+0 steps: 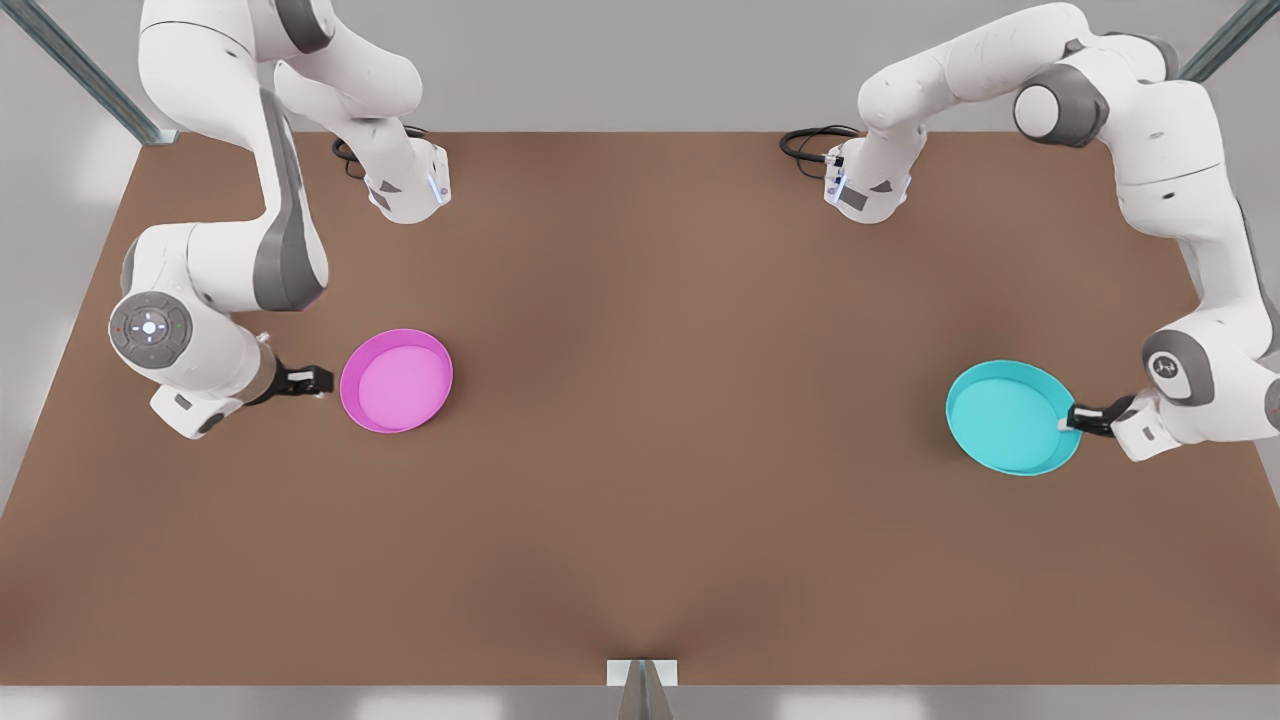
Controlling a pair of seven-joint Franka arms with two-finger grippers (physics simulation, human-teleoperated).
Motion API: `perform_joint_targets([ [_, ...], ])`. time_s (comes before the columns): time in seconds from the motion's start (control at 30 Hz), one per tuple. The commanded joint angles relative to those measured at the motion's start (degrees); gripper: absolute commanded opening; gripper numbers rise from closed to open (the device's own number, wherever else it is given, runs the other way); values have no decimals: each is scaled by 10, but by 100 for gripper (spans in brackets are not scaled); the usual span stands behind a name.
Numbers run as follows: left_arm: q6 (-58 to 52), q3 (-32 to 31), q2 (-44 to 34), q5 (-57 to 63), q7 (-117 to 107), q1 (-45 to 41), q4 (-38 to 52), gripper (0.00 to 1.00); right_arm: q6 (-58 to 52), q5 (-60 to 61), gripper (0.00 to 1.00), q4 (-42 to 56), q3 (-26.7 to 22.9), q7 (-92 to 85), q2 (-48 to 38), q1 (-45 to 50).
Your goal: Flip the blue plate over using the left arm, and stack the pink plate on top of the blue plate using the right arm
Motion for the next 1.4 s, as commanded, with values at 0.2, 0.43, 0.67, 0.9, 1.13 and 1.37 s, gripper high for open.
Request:
perform_joint_targets([
  [0.2, -107, 1, 0, 259, -76, -134, 52, 21, 1, 13, 100, 8, 0, -2, 0, -8],
  [0.43, -302, 0, -1, 470, -294, -347, 107, 21, -9, 13, 100, 6, -1, 2, 0, -9],
  [0.67, -418, 1, 19, 596, -539, -521, 106, 21, -5, 15, 100, 7, -1, 3, 12, -8],
  [0.9, -465, 1, 63, 690, -680, -612, 99, 21, 15, 67, 100, -46, 2, -4, 24, -24],
  [1.13, -540, 1, 106, 723, -820, -709, 95, 21, 286, 79, 100, -276, 4, -52, 21, -77],
  [1.37, -573, 0, 164, 734, -922, -780, 95, 21, 369, 149, 100, -411, 17, -148, 8, -162],
])
